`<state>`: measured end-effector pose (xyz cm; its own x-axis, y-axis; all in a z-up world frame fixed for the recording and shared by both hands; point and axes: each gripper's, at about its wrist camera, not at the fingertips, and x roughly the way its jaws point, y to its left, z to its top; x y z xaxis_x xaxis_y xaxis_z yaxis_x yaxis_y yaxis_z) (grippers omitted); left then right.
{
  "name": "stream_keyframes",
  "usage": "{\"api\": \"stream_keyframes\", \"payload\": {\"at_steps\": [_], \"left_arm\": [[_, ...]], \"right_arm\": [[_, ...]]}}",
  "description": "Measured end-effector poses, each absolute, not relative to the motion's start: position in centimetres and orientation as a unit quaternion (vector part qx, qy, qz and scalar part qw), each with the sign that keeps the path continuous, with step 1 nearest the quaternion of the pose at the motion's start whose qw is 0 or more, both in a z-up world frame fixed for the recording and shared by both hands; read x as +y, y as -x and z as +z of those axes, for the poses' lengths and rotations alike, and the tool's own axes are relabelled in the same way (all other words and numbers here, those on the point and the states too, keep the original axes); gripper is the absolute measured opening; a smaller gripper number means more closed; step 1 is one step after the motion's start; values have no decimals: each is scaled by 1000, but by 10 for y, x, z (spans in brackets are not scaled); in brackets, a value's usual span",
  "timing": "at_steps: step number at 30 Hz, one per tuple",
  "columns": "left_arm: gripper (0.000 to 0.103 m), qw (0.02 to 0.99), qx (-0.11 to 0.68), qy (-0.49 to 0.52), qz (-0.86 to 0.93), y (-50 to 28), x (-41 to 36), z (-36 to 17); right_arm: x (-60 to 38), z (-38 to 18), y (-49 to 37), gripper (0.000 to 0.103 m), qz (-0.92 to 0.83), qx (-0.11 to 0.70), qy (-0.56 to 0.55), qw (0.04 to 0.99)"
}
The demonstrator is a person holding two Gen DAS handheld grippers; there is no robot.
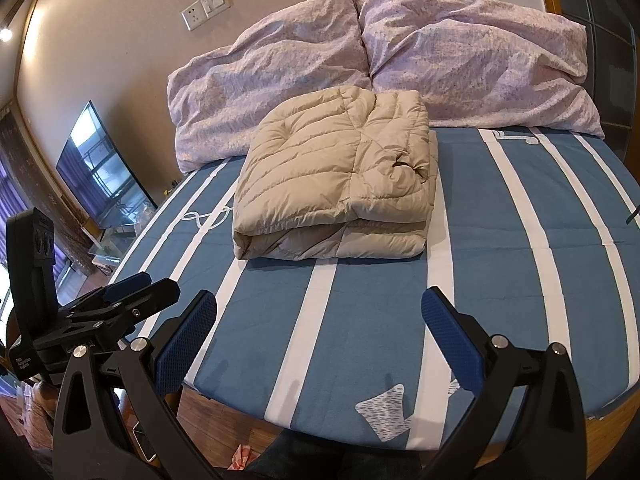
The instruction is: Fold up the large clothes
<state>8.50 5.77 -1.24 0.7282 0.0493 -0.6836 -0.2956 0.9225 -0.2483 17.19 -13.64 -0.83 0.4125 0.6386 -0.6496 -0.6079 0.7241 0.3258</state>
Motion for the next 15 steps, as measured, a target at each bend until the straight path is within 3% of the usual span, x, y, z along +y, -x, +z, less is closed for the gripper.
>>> {"api": "stream_keyframes", "payload": {"at_steps": [15], "left_arm": [[101,913,358,172,92,-89,56,-14]], "right_arm": [[-135,-11,-172,102,370,400,-22,838]]}}
